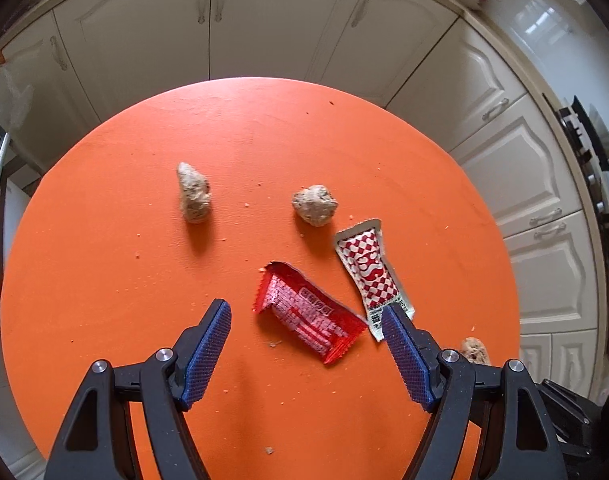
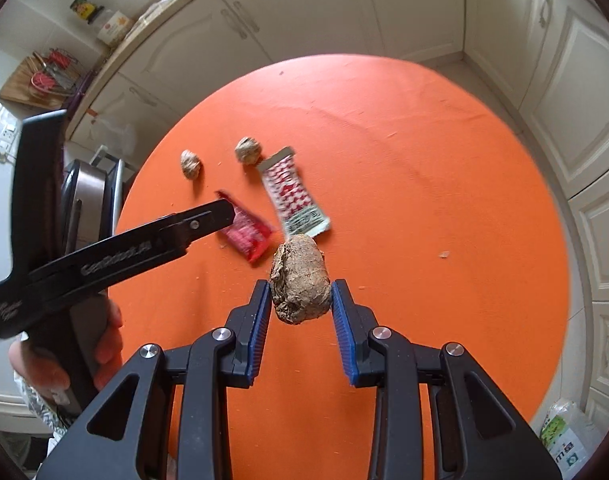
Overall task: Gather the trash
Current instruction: 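Grasp the torn white wrapper strip with the left gripper while the right holds the lump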
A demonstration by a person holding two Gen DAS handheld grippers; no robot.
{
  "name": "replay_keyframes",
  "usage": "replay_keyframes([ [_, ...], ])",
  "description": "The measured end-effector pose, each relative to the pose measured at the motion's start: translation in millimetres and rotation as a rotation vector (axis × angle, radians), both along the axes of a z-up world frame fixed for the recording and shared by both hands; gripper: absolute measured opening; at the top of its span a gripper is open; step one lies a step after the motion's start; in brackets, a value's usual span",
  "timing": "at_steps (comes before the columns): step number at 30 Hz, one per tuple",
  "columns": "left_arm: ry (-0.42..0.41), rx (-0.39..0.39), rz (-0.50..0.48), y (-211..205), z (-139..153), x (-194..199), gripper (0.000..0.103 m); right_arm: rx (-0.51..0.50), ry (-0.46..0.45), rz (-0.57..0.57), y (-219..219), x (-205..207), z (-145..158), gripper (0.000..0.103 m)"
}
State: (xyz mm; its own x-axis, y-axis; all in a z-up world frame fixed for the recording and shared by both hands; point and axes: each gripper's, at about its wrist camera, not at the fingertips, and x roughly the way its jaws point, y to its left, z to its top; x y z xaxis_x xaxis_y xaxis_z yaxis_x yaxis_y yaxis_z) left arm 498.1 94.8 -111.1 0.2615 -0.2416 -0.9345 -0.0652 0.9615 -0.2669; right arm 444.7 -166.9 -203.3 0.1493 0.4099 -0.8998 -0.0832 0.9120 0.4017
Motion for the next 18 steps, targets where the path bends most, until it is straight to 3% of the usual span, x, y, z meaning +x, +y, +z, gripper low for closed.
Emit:
replay_keyframes([
  [3, 0.028, 0.003, 0.003, -17, -12, 13, 0.075, -0.001, -0.011, -0.042, -20, 0, 2, 0.031],
  [6, 0.003, 0.063, 0.027, -30, -17, 20, 0.077, -0.018, -0.017, -0.059, -34, 4, 1, 0.031],
  [11, 0.01, 0.073, 0.025, -46, -30, 30, 0.075, -0.021, -0.008, -0.076, -52, 16, -9, 0.031],
  [15, -0.029, 0.153, -0.008, -65, -34, 29, 0.059, -0.007, 0.004, -0.091, -60, 25, -21, 0.031],
  [18, -0.098, 0.214, -0.077, -82, -38, 23, 0.038, 0.014, 0.014, -0.1, -67, 26, -29, 0.031],
])
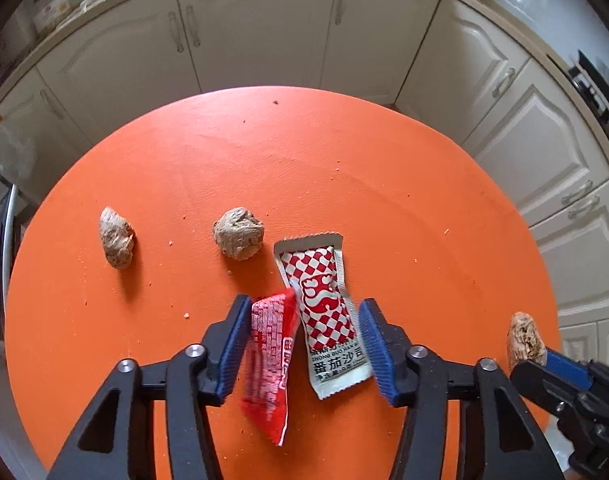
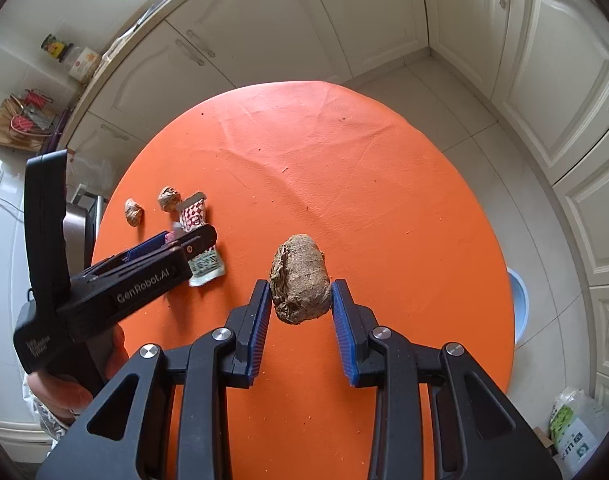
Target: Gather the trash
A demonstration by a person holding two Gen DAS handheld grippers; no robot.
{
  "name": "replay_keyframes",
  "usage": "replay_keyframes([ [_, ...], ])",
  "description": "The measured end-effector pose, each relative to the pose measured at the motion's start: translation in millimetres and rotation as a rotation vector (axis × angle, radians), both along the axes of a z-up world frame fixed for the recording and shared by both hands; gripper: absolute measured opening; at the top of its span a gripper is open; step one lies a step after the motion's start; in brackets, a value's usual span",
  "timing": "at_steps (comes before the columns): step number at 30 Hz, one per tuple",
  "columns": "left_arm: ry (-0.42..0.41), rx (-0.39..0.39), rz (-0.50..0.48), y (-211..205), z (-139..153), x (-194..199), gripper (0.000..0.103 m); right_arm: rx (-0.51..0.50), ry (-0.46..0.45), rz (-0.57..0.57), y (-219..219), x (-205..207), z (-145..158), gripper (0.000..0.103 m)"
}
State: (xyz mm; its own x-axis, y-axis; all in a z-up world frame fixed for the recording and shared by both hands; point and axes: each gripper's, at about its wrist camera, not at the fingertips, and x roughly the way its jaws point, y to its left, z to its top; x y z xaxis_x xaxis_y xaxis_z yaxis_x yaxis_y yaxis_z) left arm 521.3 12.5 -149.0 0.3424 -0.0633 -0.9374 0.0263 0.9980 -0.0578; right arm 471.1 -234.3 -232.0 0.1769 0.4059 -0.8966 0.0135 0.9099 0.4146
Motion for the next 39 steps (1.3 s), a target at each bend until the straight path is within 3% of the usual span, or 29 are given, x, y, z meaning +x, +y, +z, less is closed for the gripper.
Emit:
replay_keyframes([
  [2, -0.041, 0.009, -0.062, -10, -2, -7, 0.017, 0.008, 0.003, 0.0, -3, 0, -3, 0.031],
  [8, -0.017, 0.001, -0.09, -19, -6, -11, 0.01, 0.023, 0.004, -0.015, -11, -4, -4, 0.031],
  [13, -0.019, 0.001, -0.115, -26, -1, -23, 0.009, 0.025, -0.008, -0.037, -16, -11, 4, 0.031],
  [24, -0.096, -0.011, -0.18, -39, 52, -75, 0.01, 0.006, -0.031, -0.075, -36, -55, 27, 0.031],
  [33, 0.041, -0.071, -0.226, -3, 41, -121, 0.011, -0.005, -0.005, -0.067, -36, -89, 25, 0.031],
  [39, 0.074, -0.072, -0.196, 24, 32, -141, 0.023, 0.013, 0.014, -0.057, -28, -106, 18, 0.031],
])
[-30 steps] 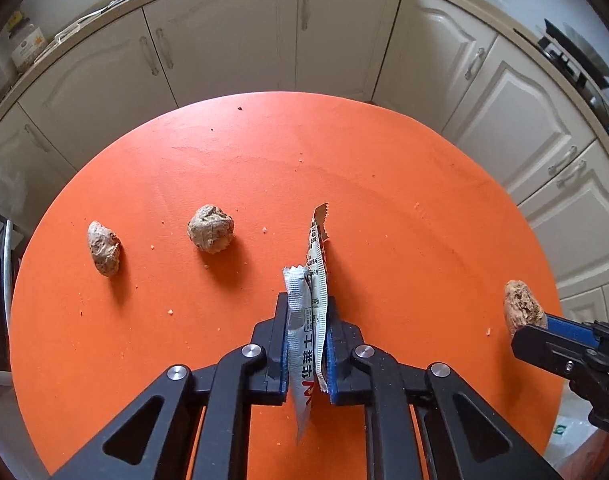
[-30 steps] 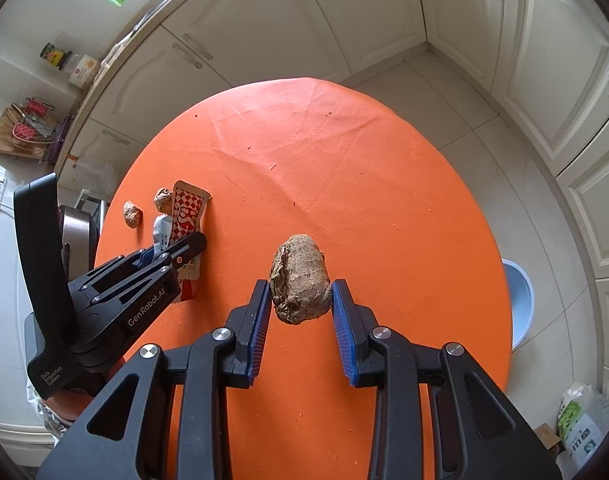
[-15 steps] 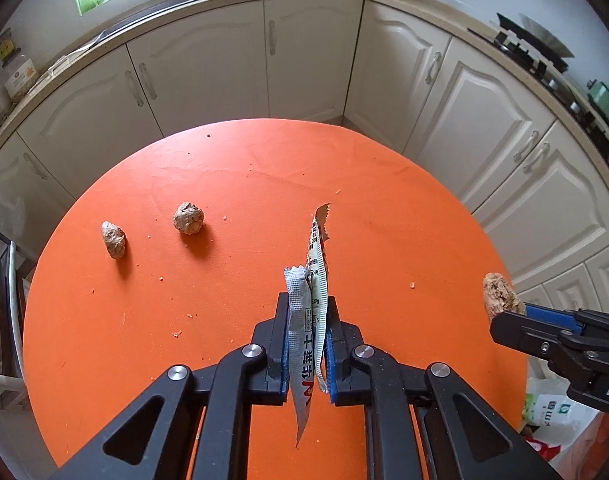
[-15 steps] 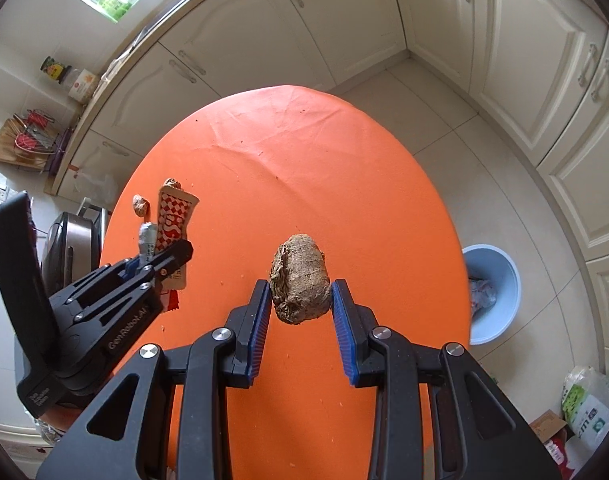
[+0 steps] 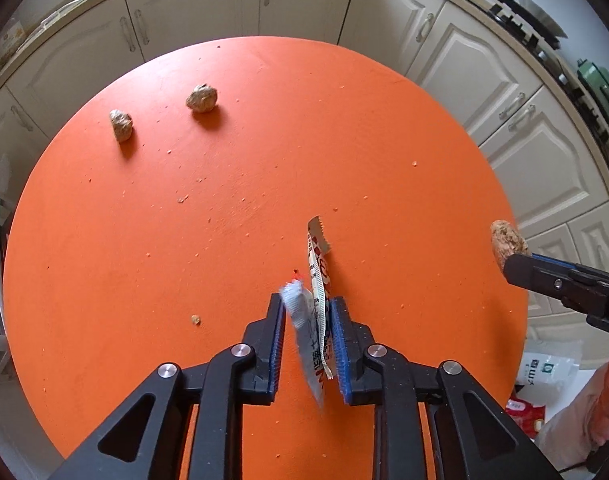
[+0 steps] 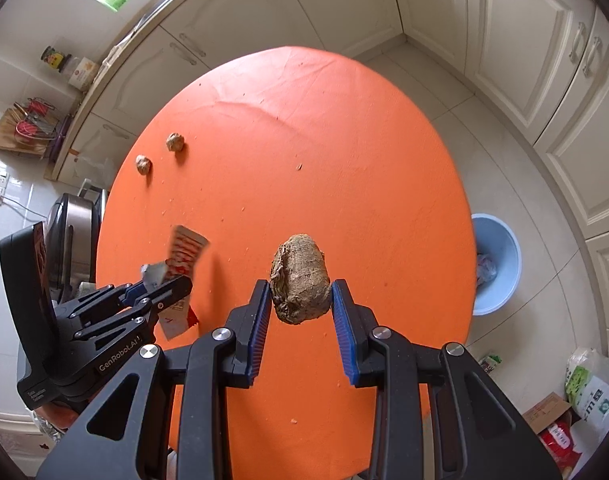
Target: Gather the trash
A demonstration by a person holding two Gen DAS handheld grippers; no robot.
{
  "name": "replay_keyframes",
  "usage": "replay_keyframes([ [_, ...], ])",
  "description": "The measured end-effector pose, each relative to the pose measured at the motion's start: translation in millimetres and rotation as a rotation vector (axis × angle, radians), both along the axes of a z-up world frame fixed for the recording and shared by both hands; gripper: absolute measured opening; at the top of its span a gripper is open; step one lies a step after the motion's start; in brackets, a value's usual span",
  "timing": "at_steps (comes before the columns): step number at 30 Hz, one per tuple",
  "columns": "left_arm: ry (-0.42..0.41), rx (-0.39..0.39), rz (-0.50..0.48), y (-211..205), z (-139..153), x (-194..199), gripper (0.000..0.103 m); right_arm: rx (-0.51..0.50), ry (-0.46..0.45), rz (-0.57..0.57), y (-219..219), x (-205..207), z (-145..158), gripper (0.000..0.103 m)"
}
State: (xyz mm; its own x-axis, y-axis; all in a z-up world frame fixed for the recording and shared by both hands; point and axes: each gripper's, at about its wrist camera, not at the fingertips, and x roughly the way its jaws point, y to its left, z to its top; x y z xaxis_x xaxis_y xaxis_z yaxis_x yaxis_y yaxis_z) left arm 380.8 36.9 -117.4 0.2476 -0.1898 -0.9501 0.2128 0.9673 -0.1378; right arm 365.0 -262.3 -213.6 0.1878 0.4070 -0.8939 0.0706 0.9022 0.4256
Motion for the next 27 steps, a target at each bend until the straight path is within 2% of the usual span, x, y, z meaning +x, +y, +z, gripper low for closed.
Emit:
replay_keyframes([
  [2, 0.015, -0.011, 0.027, 10, -3, -1, 0.026, 0.003, 0.006, 0.006, 3, -4, -2, 0.031],
  [4, 0.047, -0.054, 0.052, 21, -6, -5, 0.026, 0.007, 0.012, 0.011, 6, -9, -3, 0.031],
  [6, 0.074, -0.1, 0.07, 30, -7, -5, 0.032, 0.005, 0.015, 0.015, 8, -13, -3, 0.031],
  [7, 0.081, -0.119, 0.082, 34, -5, -6, 0.038, 0.004, 0.018, 0.014, 9, -15, -4, 0.031],
  [9, 0.077, -0.145, 0.108, 45, -4, -6, 0.038, 0.002, 0.023, 0.014, 10, -19, -4, 0.031],
  [12, 0.052, -0.166, 0.111, 56, -1, -8, 0.03, -0.003, 0.023, 0.01, 9, -22, -3, 0.031],
  [13, 0.042, -0.153, 0.107, 57, -2, -9, 0.019, -0.005, 0.024, 0.008, 8, -23, -3, 0.031],
  [14, 0.044, -0.142, 0.107, 59, -4, -8, 0.016, -0.005, 0.024, 0.007, 8, -23, -3, 0.031],
  [22, 0.054, -0.132, 0.117, 53, -14, -13, 0.013, -0.003, 0.03, 0.02, 13, -26, -4, 0.031],
  [25, 0.005, -0.105, 0.118, 42, -10, -17, 0.005, 0.0, 0.035, 0.029, 16, -29, -5, 0.031],
  [27, -0.038, -0.077, 0.107, 35, -1, -19, 0.005, -0.001, 0.039, 0.027, 14, -30, -5, 0.031],
])
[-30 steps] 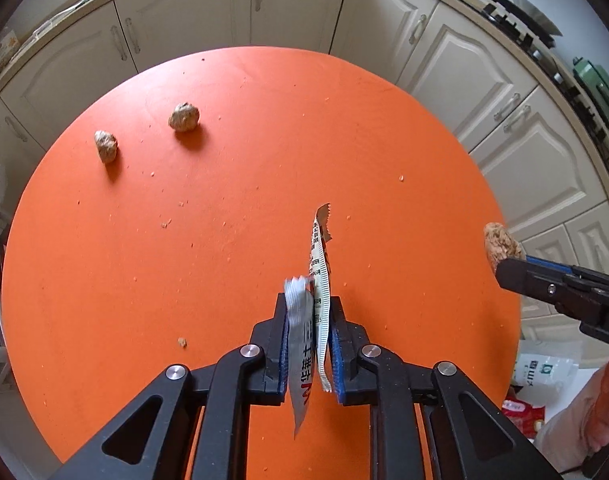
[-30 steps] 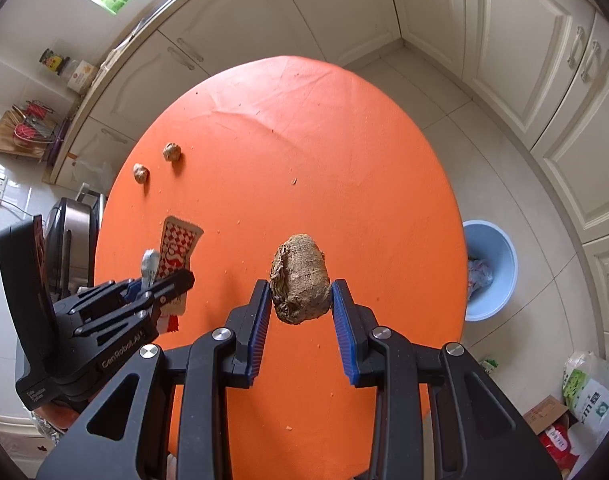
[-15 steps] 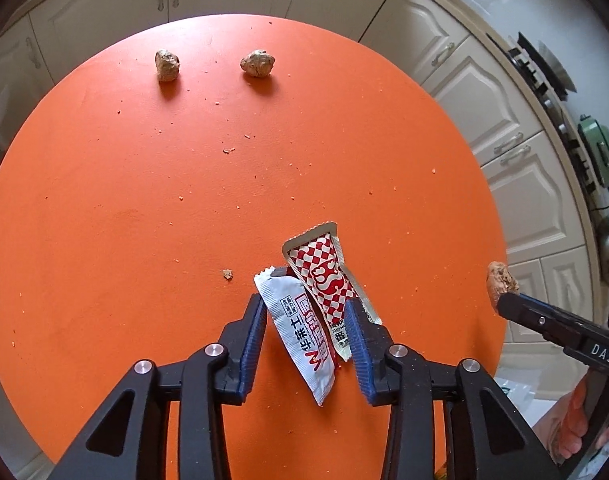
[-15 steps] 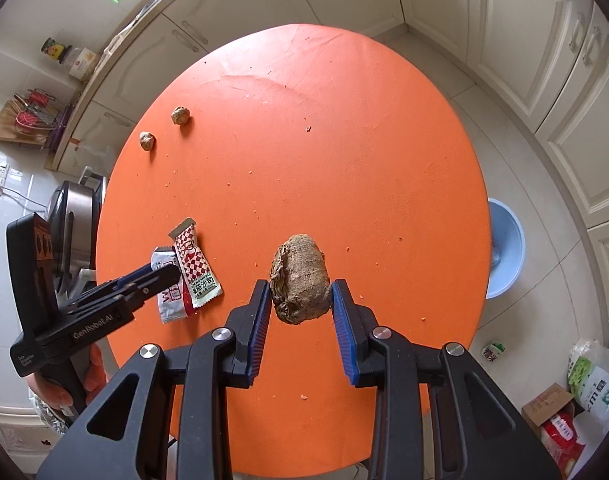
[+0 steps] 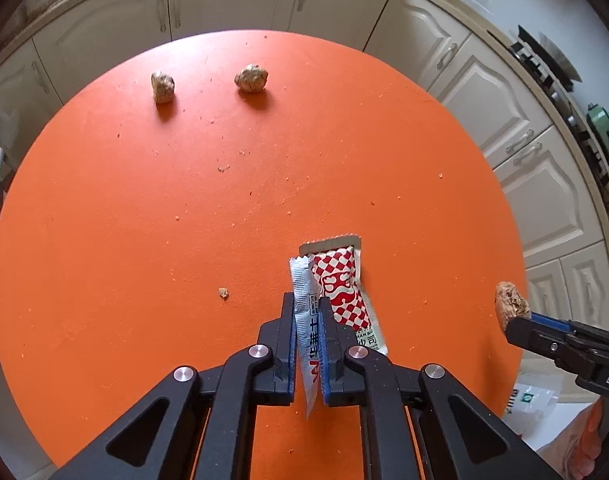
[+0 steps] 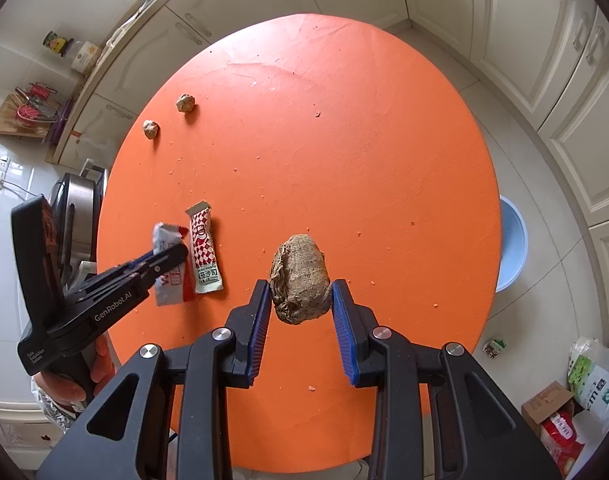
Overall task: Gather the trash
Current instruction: 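Carry the lump and white strip to the blue bucket with both grippers, then open both grippers over the bucket to drop the lump and strip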
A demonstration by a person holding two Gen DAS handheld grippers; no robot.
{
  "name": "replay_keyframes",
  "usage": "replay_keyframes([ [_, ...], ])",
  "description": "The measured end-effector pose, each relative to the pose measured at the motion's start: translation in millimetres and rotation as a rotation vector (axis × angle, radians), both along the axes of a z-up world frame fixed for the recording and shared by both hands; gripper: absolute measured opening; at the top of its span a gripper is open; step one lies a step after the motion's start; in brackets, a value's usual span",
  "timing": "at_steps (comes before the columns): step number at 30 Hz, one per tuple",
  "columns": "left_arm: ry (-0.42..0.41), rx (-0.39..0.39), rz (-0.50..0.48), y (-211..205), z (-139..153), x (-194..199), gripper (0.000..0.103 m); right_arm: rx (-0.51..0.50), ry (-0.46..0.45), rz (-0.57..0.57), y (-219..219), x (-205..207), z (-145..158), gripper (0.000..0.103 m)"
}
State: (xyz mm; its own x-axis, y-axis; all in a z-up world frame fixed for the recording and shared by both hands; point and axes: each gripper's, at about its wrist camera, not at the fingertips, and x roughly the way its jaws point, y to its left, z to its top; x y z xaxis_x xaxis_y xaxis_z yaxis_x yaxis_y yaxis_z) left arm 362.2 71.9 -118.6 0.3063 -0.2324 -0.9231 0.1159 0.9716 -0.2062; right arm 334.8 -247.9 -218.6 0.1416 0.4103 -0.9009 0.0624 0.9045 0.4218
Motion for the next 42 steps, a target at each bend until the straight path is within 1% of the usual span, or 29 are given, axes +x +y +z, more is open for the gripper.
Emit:
replay_keyframes([
  [1, -0.022, 0.009, -0.01, -10, 4, 3, 0.005, -0.003, 0.001, -0.005, -2, -1, 0, 0.031],
  [3, -0.04, 0.017, -0.026, -17, 13, 1, 0.005, -0.007, 0.006, -0.019, -7, -1, -3, 0.031],
  [6, -0.079, 0.052, -0.055, -36, 26, -2, 0.005, 0.005, 0.013, -0.039, -16, -3, -5, 0.031],
  [11, -0.113, 0.066, -0.121, -71, 42, -8, 0.005, 0.009, -0.004, -0.081, -40, -6, -1, 0.031],
  [15, -0.12, 0.071, -0.187, -108, 44, -14, 0.005, 0.004, -0.018, -0.125, -65, -11, 3, 0.031],
  [19, -0.128, 0.087, -0.256, -155, 44, -15, 0.005, 0.008, -0.029, -0.18, -97, -21, 6, 0.031],
  [22, -0.129, 0.092, -0.328, -193, 42, -16, 0.005, 0.0, -0.031, -0.227, -122, -30, 5, 0.031],
  [25, -0.119, 0.106, -0.393, -230, 36, -12, 0.005, -0.003, -0.026, -0.28, -151, -39, 2, 0.031],
  [30, -0.107, 0.137, -0.497, -291, 15, -3, 0.005, -0.025, -0.01, -0.366, -196, -52, -8, 0.031],
  [34, -0.081, 0.128, -0.567, -335, -5, 7, 0.005, -0.025, 0.018, -0.424, -228, -61, -22, 0.031],
  [39, -0.085, 0.142, -0.598, -374, -26, 19, 0.007, -0.023, 0.05, -0.478, -258, -71, -41, 0.031],
  [40, -0.065, 0.13, -0.604, -381, -31, 22, 0.009, -0.021, 0.057, -0.488, -263, -73, -45, 0.031],
  [42, -0.034, 0.114, -0.582, -389, -39, 31, 0.01, -0.015, 0.068, -0.497, -270, -76, -52, 0.032],
])
